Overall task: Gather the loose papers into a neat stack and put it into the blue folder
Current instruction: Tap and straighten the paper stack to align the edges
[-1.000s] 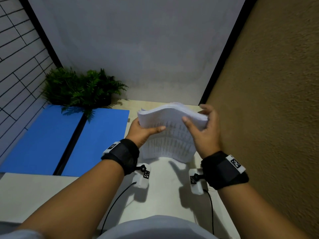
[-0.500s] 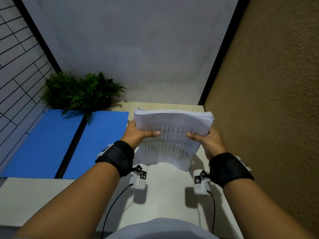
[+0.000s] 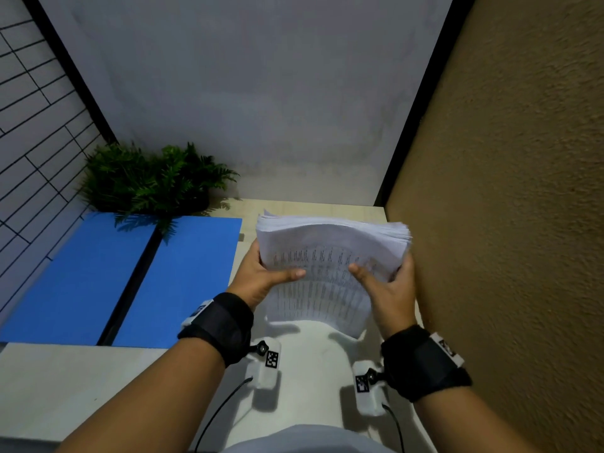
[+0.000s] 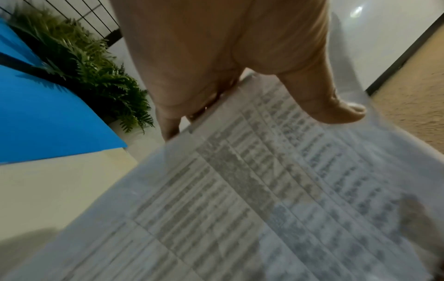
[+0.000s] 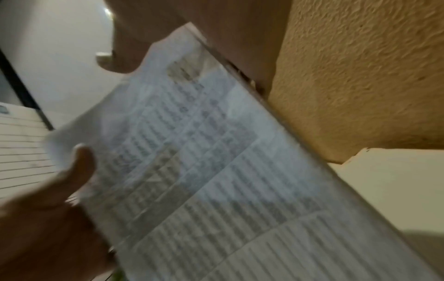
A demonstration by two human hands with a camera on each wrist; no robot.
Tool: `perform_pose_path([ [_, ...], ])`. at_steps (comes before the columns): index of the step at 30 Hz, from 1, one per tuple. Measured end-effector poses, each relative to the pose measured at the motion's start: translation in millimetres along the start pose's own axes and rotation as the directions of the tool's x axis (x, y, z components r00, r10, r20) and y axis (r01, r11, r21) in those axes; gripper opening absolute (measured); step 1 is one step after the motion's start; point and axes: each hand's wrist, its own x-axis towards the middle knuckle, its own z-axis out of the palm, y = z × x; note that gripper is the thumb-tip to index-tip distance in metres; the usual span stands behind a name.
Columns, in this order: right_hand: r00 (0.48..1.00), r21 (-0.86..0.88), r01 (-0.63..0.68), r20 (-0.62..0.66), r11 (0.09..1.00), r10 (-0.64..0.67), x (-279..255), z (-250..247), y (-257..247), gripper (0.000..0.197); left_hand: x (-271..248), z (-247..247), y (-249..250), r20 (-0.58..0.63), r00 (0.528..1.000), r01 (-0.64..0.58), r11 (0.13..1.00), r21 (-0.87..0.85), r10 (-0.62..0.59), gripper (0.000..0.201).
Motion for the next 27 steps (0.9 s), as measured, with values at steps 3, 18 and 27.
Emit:
perform_pose_path([
  [3, 0.998, -0.012, 0.06, -0.023, 0.998, -0.061, -4.3, 6.6, -3.2, 0.093, -5.1, 5.7, 0.2, -0.002, 1.0, -0.026, 1.0, -0.005, 0.026, 0.082],
  [18, 0.996, 0.024, 0.077, -0.038, 0.997, -0.076, 12.8, 10.2, -19.4, 0.077, -1.4, 12.3, 15.2, -0.085, 0.988, -0.126, 0.992, 0.026, 0.128, 0.1],
  [27, 0.903, -0.501, 0.385, 0.03, 0.775, -0.429, 9.1, 15.2, -21.7, 0.038, -9.7, 28.3, 31.8, -0.249, 0.914, -0.332, 0.943, -0.004, 0.32, 0.07],
])
